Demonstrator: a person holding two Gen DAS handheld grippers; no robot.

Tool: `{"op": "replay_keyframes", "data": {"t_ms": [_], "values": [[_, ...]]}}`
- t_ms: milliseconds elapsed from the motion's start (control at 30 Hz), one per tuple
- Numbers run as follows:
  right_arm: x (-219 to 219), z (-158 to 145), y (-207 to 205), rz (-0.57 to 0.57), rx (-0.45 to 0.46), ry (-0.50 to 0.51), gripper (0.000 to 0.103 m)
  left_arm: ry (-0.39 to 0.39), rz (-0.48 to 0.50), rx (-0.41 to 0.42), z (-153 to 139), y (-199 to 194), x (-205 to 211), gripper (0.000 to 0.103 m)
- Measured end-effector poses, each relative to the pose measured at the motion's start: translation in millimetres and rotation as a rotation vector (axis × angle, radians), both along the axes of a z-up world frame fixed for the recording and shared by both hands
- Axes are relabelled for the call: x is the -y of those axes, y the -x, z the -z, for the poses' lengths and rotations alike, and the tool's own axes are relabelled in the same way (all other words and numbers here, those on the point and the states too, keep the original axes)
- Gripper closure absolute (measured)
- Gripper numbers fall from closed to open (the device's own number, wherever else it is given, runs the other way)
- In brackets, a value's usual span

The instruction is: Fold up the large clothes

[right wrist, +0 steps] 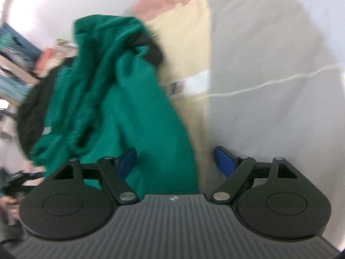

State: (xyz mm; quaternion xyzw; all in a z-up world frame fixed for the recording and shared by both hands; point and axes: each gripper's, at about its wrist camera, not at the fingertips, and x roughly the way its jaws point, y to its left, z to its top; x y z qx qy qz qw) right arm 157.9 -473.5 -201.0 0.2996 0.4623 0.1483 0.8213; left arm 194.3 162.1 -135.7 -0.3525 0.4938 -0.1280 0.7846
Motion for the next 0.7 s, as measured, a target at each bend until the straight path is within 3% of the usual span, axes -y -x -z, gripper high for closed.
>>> {"op": "replay_keyframes", "data": {"t_ms": [67, 133, 233, 367, 500, 567, 633, 700], "values": [[-4.5, -0.8, 4.1, -0.060, 0.029, -0.104, 0.022, 0.031, 0.017, 0.057, -5.6, 6.8, 4.6, 0.032], [-14.1, -6.1, 7.9, -0.134, 0.070, -0.132, 0.021, 0.051, -0.015, 0.113, -9.4, 16.9, 6.2, 0.032], [-31.2, -8.5, 5.4, -0.200, 0.079, -0.080, 0.021, 0.032, -0.036, 0.078, -3.7, 16.6, 8.2, 0.032], [-39.3, 3.4, -7.7, -0.166, 0.000, -0.025, 0.022, -0.009, -0.026, -0.068, 14.6, 10.2, 11.0, 0.032], [-53.4, -3.6, -11.3, -0.225, 0.041, -0.033, 0.021, 0.028, 0.064, 0.073, -3.2, 14.7, 27.1, 0.032], [-54.7, -7.1, -10.7, -0.264, 0.083, -0.097, 0.021, 0.041, 0.096, 0.122, -11.5, 18.5, 32.5, 0.031], [-57.3, -10.6, -9.8, -0.290, 0.122, -0.130, 0.021, 0.025, 0.095, 0.102, -9.0, 19.1, 34.1, 0.031], [-62.0, -5.6, -13.9, -0.292, 0.098, -0.100, 0.022, -0.014, 0.081, 0.019, 3.0, 13.7, 34.3, 0.031]]}}
